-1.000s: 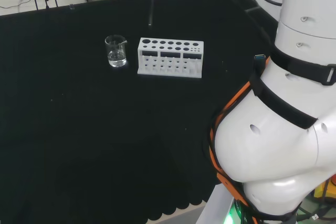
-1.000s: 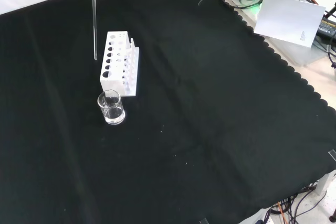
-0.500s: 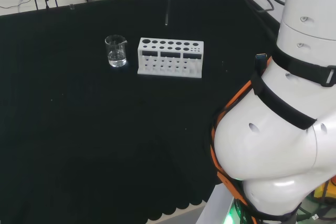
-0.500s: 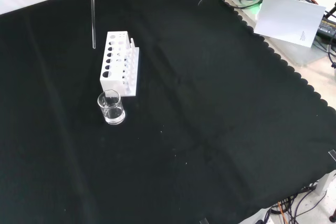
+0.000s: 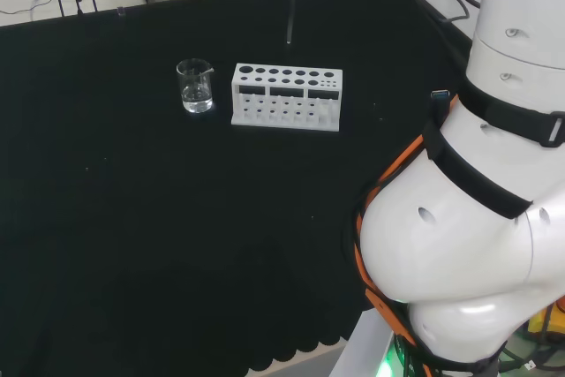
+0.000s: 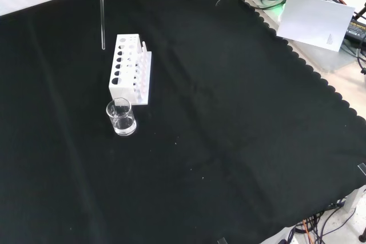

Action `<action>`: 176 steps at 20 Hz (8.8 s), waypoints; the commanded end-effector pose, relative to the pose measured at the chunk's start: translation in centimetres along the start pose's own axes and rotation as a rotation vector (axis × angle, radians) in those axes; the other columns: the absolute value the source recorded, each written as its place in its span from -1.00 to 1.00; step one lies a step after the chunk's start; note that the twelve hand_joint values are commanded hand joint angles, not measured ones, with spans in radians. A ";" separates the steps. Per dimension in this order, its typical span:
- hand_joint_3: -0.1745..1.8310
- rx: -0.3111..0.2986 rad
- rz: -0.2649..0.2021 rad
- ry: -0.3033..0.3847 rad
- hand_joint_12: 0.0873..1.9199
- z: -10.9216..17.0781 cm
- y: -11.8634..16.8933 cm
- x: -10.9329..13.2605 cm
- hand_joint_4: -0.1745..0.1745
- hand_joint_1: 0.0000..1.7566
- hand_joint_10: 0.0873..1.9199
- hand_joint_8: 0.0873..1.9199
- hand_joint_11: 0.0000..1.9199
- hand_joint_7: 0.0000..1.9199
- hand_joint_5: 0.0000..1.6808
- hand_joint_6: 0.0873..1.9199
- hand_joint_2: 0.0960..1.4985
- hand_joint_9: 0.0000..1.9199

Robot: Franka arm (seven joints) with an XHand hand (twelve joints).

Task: Put the glass rod back on the white test tube rack.

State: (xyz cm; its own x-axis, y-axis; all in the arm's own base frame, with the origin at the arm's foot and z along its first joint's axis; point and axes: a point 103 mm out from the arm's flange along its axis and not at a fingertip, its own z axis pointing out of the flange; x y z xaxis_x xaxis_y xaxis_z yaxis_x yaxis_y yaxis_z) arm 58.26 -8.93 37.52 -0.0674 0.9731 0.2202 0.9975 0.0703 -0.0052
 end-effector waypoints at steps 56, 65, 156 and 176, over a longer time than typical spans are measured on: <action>-0.40 0.017 -0.063 0.058 0.01 1.7 -3.3 1.0 -1.00 0.50 -0.52 -0.04 0.41 0.28 0.62 -1.00 0.00 0.93; -0.40 0.022 -0.071 0.055 0.01 2.4 -2.9 0.9 -1.00 0.50 -0.52 -0.04 0.41 0.28 0.62 -1.00 0.00 0.93; -0.39 0.231 -0.064 -0.012 0.00 10.8 1.4 0.7 -1.00 0.50 -0.52 -0.05 0.39 0.29 0.63 -1.00 -0.01 0.93; -0.33 0.273 -0.039 0.039 -0.02 11.2 1.4 -0.8 -1.00 0.50 -0.56 -0.15 0.40 0.35 0.65 -1.00 -0.08 0.94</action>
State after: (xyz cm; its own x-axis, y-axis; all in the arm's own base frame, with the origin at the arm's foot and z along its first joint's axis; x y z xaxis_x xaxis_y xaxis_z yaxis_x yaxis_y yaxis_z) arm 59.53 -7.09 26.77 -0.1049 0.9643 0.2431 0.9551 0.1658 -0.2457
